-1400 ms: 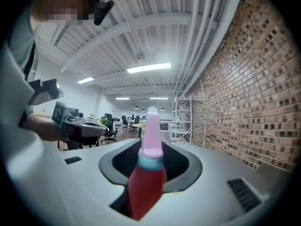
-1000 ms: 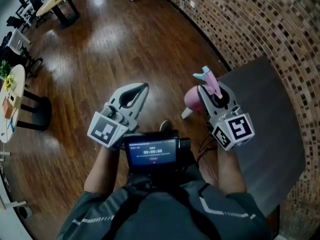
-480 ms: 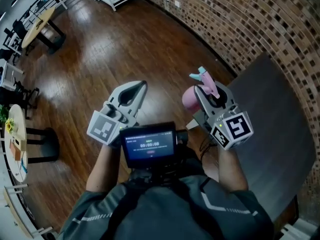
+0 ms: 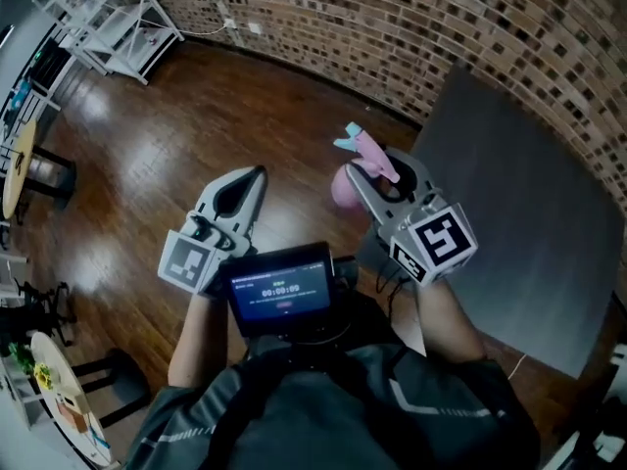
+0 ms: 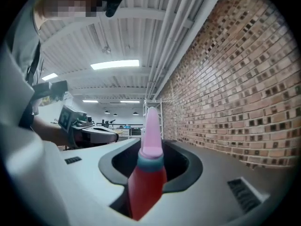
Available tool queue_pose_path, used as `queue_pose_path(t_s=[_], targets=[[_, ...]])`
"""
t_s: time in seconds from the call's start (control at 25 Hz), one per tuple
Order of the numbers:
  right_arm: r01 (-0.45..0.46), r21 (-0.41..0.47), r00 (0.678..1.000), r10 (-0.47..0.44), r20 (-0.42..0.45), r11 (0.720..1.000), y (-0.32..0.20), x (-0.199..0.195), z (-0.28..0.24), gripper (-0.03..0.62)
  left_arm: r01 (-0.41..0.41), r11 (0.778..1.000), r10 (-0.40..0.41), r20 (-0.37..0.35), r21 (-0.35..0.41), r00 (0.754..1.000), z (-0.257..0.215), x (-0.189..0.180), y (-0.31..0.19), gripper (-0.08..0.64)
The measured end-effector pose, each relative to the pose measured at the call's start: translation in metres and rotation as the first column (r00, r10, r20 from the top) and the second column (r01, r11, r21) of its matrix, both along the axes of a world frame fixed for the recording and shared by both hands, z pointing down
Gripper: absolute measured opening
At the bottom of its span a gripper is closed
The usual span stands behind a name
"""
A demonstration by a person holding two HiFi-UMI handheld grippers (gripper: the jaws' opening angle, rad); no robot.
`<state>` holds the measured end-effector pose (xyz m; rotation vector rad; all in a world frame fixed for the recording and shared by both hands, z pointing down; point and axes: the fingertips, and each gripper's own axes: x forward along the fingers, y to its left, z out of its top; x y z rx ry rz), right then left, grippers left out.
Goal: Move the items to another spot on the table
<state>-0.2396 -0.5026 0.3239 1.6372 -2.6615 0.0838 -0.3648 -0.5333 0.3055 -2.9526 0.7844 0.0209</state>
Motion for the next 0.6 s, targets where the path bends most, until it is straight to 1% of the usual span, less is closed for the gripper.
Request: queue_pose_path(t_s=[0.08,0.16,0.28,0.36,0.44,0.6], targets=[[-0.047,-0.005,0.999,0.047,-0.004,0.999,0.000,0.007,0.004,0.143,-0.050,0.999,0.050,0.002,0.002,0.999,0.003,0.008,-0.005,-0.003],[-0.102,-0.012,0.995,0.102,-0.006,0.995,-0.006,0.021,0.006,0.143,-0.103,0.995,0.103,0.005,-0.006,0.995,0.007,0.024,-0.017,-0.003],[-0.202,-0.025,0.979,0.201,-0.014,0.979,-0.020,0.051,0.011,0.141,-0.199,0.980,0.199,-0.005,-0.015,0.980,0.012,0.057,-0.044,-0.003],[-0.270,-0.032,0.963,0.269,-0.021,0.962,-0.029,0.070,0.013,0.143,-0.265,0.964,0.265,-0.011,-0.020,0.964,0.016,0.077,-0.062,-0.003],[-0.340,-0.035,0.940,0.338,-0.034,0.940,-0.040,0.086,0.012,0.141,-0.329,0.944,0.329,-0.014,-0.025,0.944,0.018,0.094,-0.081,-0.003],[-0.476,-0.042,0.879,0.474,-0.040,0.879,-0.060,0.110,0.014,0.143,-0.451,0.892,0.451,-0.020,-0.027,0.892,0.020,0.122,-0.118,-0.003]])
